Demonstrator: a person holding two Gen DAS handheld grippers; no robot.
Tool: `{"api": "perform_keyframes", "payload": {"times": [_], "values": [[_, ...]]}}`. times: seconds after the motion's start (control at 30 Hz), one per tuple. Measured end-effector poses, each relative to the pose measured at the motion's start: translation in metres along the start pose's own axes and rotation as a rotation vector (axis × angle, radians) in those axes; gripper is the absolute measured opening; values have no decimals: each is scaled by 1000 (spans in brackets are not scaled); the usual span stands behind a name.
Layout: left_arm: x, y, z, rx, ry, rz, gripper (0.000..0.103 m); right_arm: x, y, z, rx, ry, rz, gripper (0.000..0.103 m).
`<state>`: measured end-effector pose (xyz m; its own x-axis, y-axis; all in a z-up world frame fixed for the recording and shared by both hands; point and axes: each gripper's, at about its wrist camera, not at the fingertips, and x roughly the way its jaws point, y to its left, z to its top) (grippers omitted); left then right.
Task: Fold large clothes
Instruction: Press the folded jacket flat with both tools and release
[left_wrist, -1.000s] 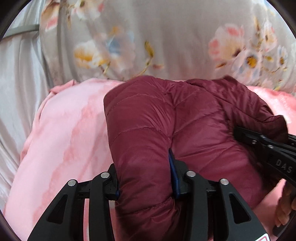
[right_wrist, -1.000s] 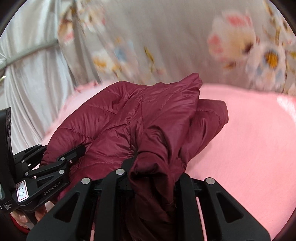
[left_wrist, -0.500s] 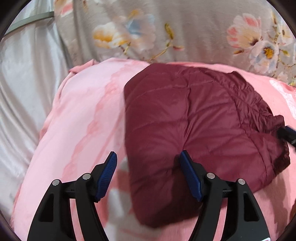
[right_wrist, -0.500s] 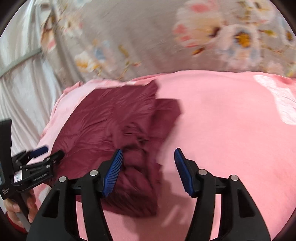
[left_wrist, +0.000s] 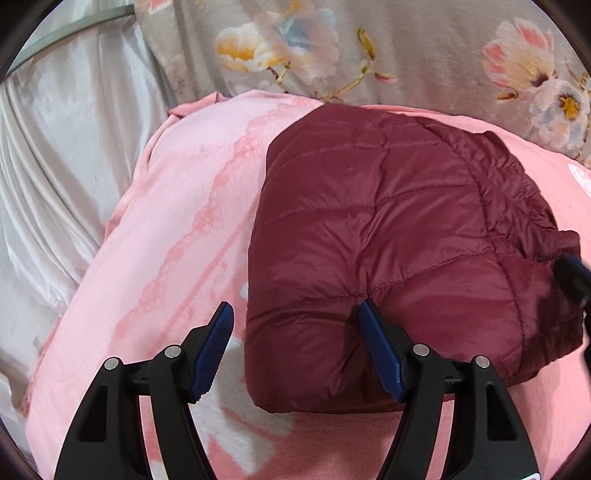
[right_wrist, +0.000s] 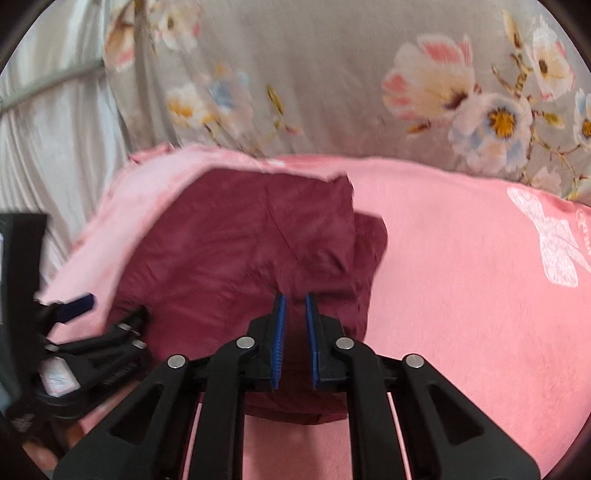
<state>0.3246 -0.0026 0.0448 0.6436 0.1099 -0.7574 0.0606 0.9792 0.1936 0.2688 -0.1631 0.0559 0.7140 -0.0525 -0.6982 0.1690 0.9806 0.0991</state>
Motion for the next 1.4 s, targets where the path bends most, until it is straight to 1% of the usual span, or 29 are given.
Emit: {"api": "perform_keyframes", "payload": {"times": [0.07,0.13,0.23,0.33,0.4,0.5,0.6,0.7,0.77,0.93,1.03,1.1,1.13,1.17,1.2,1.23,1.27,1.3,1.33,1.4], "values": [[5,1,-3,-12,5,-8,69,12,-3,-10,7,41,-6,10],[9,1,-6,-21,5,-8,74,21,-7,-18,26,62,4,8],[13,0,-10,-25,-3,-2,78,28,-10,-26,46,74,13,7],[17,1,-14,-35,-17,-5,82,30,-5,-31,22,75,-6,7],[19,2,-16,-44,-26,-9,82,31,-4,-31,18,77,-9,7],[21,0,-19,-47,-44,-8,82,33,-8,-32,38,84,11,7],[21,-5,-24,-29,-79,19,83,34,-11,-32,52,89,23,7],[19,-11,-27,-15,-104,48,83,34,-9,-32,44,88,16,8],[19,-12,-28,-14,-109,53,83,34,-8,-32,38,87,9,8],[20,-12,-28,-29,-102,32,83,34,-7,-32,31,85,2,9],[20,-11,-28,-23,-108,43,83,33,-8,-32,34,78,5,9],[18,-12,-28,-21,-119,53,83,27,-11,-32,46,53,12,10],[18,-11,-28,-24,-124,55,83,22,-11,-33,50,30,12,14],[15,-10,-29,-28,-135,60,83,16,-11,-33,46,12,3,23],[13,-10,-30,-31,-145,68,84,9,-9,-34,36,-9,-13,36],[10,-10,-31,-34,-158,77,84,0,-6,-36,14,-38,-35,44],[6,-11,-32,-35,-176,87,85,-6,-3,-37,-1,-52,-48,57],[3,-11,-33,-36,-185,91,85,-11,-1,-39,-18,-67,-59,61],[0,-11,-35,-36,-196,94,85,-18,2,-45,-35,-76,-65,62],[-5,-10,-39,-41,-209,95,85,-23,6,-54,-55,-65,-65,71]]}}
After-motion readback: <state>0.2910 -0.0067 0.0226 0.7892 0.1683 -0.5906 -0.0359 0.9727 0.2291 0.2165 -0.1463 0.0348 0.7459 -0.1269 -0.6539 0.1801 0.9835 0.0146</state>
